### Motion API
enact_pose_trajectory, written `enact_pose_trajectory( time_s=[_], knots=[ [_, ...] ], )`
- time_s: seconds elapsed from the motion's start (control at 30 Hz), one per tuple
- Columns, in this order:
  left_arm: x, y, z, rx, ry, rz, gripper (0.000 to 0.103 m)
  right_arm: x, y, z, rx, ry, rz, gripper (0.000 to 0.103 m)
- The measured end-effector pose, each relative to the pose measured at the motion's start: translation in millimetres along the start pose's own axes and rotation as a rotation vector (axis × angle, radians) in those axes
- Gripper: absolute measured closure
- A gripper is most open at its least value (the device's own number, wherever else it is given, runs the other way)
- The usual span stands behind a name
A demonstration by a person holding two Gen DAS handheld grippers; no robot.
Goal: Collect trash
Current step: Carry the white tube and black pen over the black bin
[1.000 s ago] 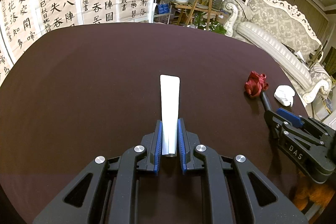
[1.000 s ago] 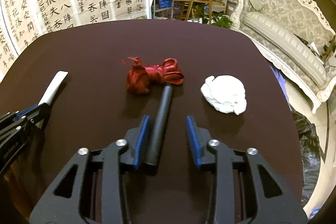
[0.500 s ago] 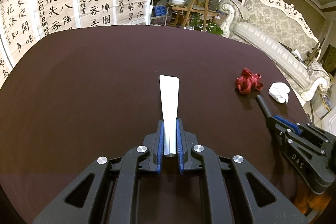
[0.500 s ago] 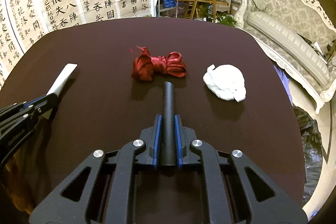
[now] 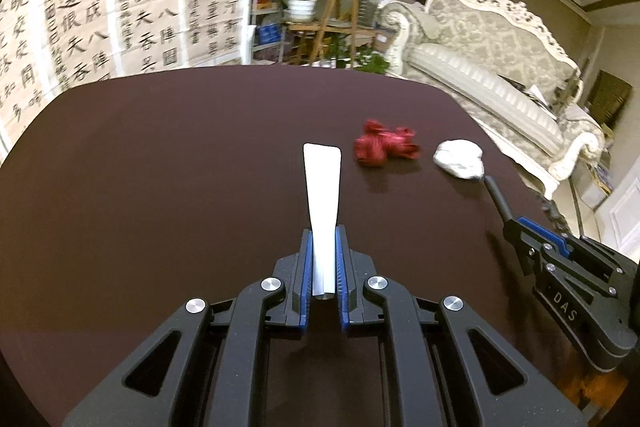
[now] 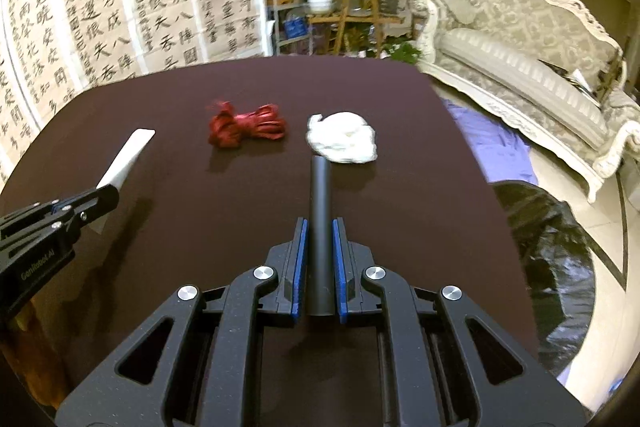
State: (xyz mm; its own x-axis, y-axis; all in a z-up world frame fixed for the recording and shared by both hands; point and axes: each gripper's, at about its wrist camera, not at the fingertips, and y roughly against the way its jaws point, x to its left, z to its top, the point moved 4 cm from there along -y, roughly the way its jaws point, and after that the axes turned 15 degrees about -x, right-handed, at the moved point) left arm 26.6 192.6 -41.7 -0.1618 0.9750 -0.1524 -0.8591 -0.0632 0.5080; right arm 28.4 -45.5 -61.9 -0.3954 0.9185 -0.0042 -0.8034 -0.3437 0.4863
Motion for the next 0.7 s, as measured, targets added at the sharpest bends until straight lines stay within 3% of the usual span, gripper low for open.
enact_pose_trajectory(
  time_s=[0.23,0.7],
  knots=[
    [-56.8,-1.6,-4.1,-0.002,-0.047,-0.096,0.092,-57.5,26.0,-2.3,-0.05,-0.036,-0.113,0.091],
    [-178.1,-25.8,-3.9,0.0,-0.166,-0.278,0.092,-171.5,42.6,-19.8,-0.065,-0.14,-0.331,0.091]
  ],
)
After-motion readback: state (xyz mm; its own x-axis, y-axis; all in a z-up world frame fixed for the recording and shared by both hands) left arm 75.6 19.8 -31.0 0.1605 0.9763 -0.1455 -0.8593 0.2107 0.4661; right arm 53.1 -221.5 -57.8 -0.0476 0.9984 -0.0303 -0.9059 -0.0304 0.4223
